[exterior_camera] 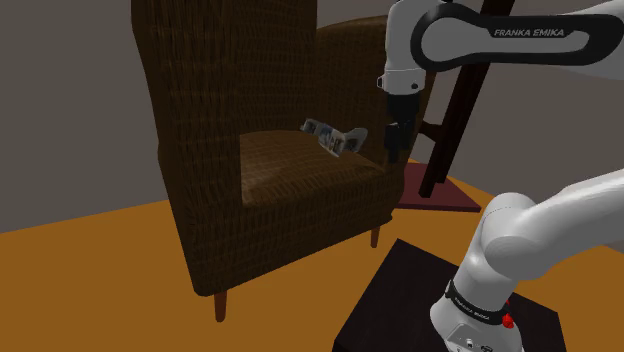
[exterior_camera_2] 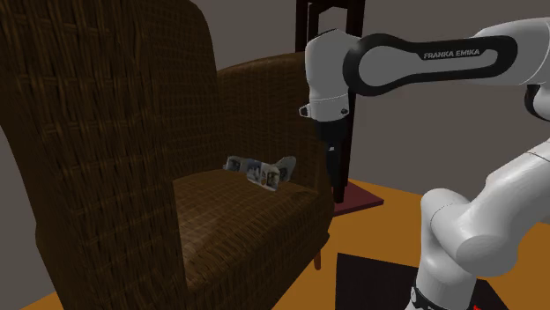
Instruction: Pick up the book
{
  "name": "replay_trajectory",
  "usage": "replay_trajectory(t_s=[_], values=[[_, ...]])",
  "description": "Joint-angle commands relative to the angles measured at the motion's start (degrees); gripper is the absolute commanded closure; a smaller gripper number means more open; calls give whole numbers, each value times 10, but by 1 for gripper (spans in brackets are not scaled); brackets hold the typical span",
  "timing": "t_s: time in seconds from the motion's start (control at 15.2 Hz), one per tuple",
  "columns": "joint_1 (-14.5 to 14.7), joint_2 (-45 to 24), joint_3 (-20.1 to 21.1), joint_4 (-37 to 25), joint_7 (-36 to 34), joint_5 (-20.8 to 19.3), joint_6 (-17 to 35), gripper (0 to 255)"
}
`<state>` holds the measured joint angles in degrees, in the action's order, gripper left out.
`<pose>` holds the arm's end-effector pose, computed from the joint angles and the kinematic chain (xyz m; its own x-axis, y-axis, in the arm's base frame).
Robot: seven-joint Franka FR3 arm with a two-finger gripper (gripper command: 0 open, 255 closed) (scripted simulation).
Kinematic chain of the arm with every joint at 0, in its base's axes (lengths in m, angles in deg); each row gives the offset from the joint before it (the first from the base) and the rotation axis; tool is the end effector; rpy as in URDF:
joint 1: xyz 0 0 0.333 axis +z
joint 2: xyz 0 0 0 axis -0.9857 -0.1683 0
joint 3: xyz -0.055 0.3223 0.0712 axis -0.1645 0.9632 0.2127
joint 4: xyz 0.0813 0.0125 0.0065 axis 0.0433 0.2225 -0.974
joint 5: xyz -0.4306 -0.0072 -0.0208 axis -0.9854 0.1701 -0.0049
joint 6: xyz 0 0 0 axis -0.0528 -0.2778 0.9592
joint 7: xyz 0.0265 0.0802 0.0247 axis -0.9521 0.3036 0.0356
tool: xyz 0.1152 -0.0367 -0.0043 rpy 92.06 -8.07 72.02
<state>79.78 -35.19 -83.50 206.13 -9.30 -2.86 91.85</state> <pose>0.3294 -0.0037 0.5667 0.9882 -0.0189 -0.1522 0.0015 -0.9912 0.1327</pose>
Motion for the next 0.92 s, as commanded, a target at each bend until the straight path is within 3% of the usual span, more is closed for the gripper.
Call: replay_trajectory(t_s=[0.0,0.86], values=[[0,0,0,0,0,0,0,0],[-23,-254,-56,-219,-23,80,98,0]])
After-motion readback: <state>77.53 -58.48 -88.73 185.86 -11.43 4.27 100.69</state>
